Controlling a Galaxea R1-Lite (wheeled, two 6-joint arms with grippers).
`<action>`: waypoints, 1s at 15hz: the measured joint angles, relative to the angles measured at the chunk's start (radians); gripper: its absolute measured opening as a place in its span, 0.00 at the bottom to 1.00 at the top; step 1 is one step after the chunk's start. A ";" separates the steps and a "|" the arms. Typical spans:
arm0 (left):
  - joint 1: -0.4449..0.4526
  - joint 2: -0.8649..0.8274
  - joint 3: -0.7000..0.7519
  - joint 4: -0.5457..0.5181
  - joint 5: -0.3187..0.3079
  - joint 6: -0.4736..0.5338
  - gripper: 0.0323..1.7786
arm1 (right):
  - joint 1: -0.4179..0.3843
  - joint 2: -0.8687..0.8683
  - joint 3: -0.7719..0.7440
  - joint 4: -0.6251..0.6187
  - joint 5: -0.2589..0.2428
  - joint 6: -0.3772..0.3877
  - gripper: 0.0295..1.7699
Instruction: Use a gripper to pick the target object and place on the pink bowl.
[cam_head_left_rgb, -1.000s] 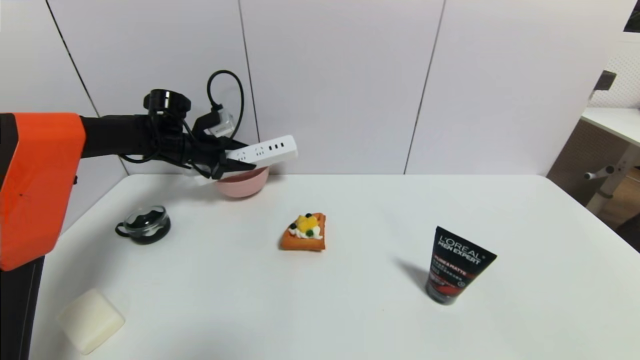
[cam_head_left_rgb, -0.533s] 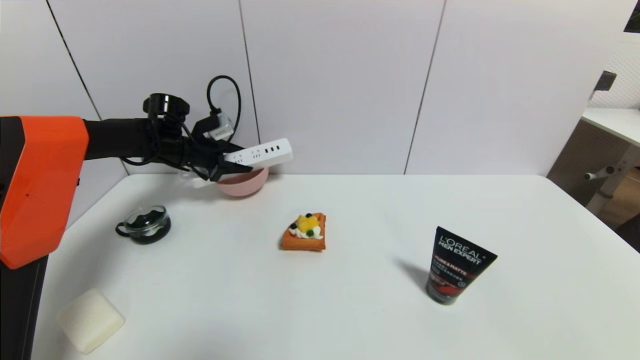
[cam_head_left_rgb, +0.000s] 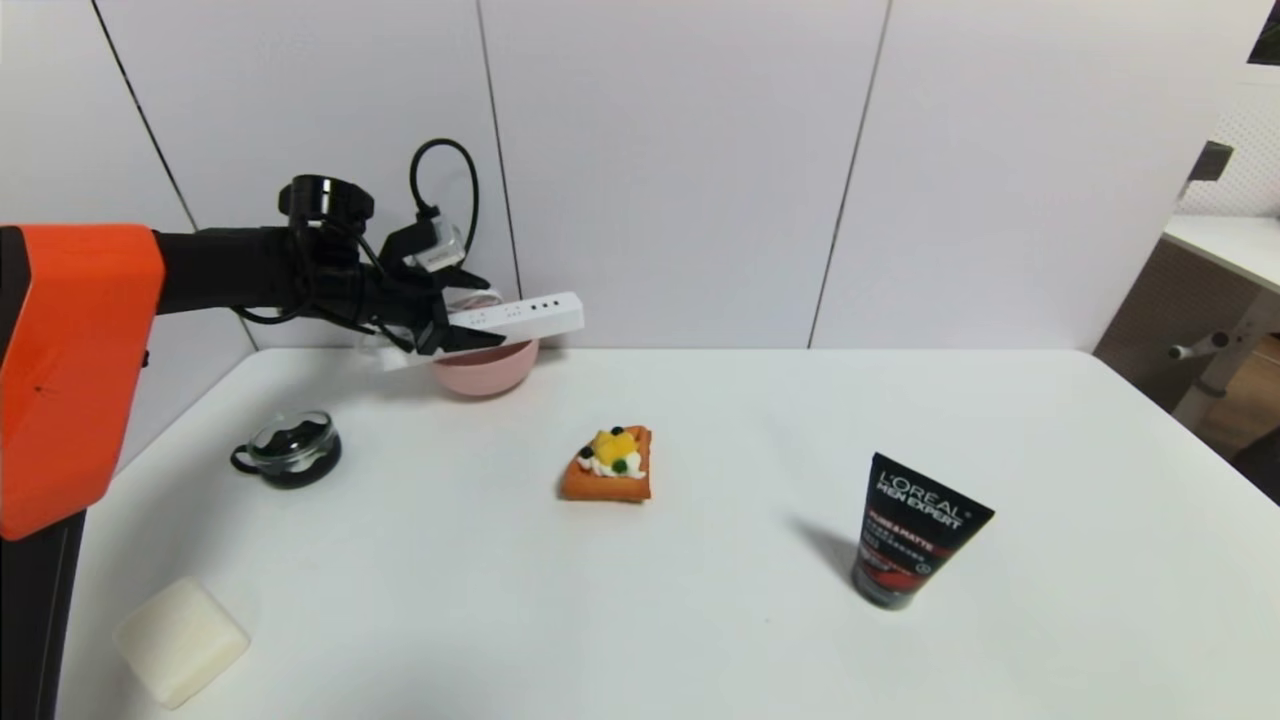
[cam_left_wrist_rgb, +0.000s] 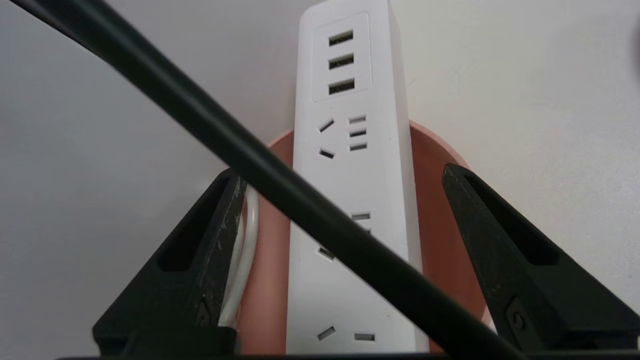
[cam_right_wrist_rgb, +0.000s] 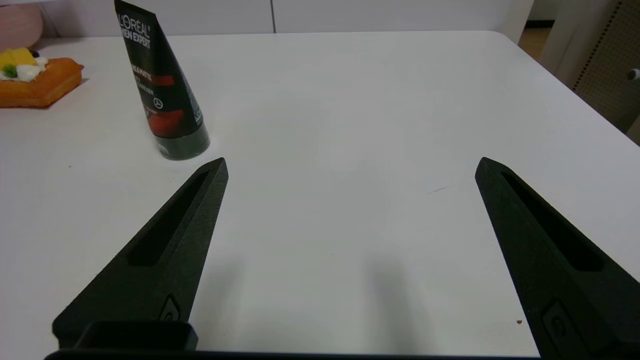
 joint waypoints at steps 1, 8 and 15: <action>0.000 -0.020 0.000 0.002 0.011 -0.001 0.81 | 0.000 0.000 0.000 0.000 0.000 0.000 0.97; -0.024 -0.345 0.006 0.162 0.203 -0.129 0.90 | 0.000 0.000 0.000 0.000 0.000 0.000 0.97; -0.069 -0.829 0.281 0.199 0.709 -0.701 0.93 | 0.000 0.000 0.000 0.000 0.000 -0.001 0.97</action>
